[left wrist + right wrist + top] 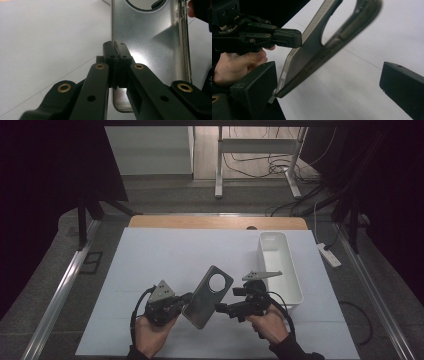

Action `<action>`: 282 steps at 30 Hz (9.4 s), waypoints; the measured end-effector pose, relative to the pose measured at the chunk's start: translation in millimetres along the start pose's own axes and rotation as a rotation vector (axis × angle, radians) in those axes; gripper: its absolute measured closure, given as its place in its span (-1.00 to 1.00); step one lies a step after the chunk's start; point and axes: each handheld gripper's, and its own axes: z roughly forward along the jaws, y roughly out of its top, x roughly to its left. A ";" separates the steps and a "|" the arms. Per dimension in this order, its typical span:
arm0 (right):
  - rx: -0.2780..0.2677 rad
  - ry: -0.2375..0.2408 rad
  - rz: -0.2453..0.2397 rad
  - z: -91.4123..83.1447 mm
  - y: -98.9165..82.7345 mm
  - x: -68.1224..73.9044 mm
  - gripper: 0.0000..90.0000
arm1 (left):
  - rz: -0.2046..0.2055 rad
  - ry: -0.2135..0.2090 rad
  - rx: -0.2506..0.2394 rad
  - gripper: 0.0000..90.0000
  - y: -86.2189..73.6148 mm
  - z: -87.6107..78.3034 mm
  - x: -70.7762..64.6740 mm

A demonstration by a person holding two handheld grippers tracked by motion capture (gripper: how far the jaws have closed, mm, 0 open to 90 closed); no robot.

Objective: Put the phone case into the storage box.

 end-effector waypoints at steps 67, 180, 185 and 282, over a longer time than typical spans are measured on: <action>0.039 0.202 0.229 21.4 5.8 -8.4 0.89 | -0.050 -0.097 -0.057 -0.27 -4.8 -6.4 19.4; 0.002 0.145 -0.225 2.0 10.0 15.9 -0.45 | 0.087 -0.591 0.207 0.91 -9.0 17.4 1.3; -0.015 0.085 -0.242 1.2 10.6 16.1 -0.59 | 0.085 -0.514 0.217 0.91 -9.6 16.7 2.9; -0.187 -0.050 -0.254 -33.0 23.2 28.8 0.80 | 0.083 -0.432 0.188 0.56 -14.3 21.5 -1.1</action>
